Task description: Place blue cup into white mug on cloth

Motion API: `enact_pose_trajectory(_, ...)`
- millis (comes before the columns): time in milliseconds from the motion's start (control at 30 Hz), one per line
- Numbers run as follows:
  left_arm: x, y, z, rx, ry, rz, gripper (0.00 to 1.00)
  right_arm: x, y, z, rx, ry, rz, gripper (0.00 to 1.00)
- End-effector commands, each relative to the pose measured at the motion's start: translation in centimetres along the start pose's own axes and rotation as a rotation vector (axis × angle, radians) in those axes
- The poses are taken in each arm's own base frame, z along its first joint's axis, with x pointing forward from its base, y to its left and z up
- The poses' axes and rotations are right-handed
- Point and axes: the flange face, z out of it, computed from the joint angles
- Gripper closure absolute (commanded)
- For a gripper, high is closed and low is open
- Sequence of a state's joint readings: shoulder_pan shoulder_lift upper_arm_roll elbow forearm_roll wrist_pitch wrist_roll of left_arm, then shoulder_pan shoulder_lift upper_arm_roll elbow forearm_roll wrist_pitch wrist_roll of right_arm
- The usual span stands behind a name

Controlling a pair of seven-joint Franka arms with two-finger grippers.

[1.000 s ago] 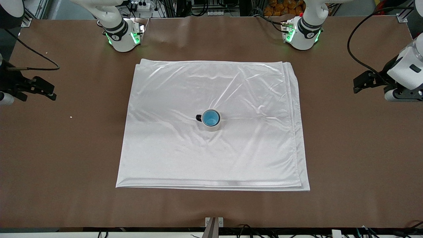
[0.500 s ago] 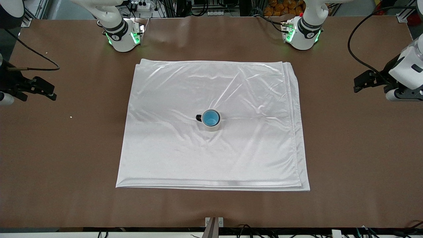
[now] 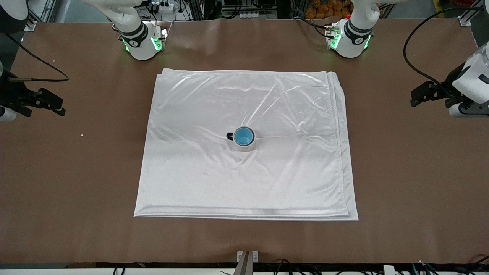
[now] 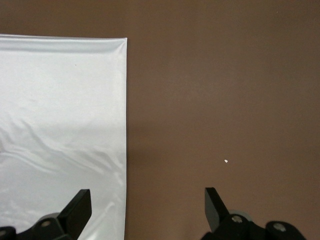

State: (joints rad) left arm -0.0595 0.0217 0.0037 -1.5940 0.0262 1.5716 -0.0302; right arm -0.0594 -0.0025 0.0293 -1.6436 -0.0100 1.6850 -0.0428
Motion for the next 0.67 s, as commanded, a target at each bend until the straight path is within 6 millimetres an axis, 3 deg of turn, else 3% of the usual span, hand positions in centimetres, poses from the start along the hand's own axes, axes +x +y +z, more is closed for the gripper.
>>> enact_pose_trajectory(0, -0.61, -0.18, -0.51, -0.030, -0.003, 0.017, 0.00, -0.10, -0.01, 0.03, 0.013, 0.001, 0.022, 0.00)
enact_pose_trajectory(633, -0.53, -0.13, -0.74, -0.042, 0.003, 0.016, 0.00, -0.05, 0.09, 0.11, 0.011, 0.001, 0.023, 0.00)
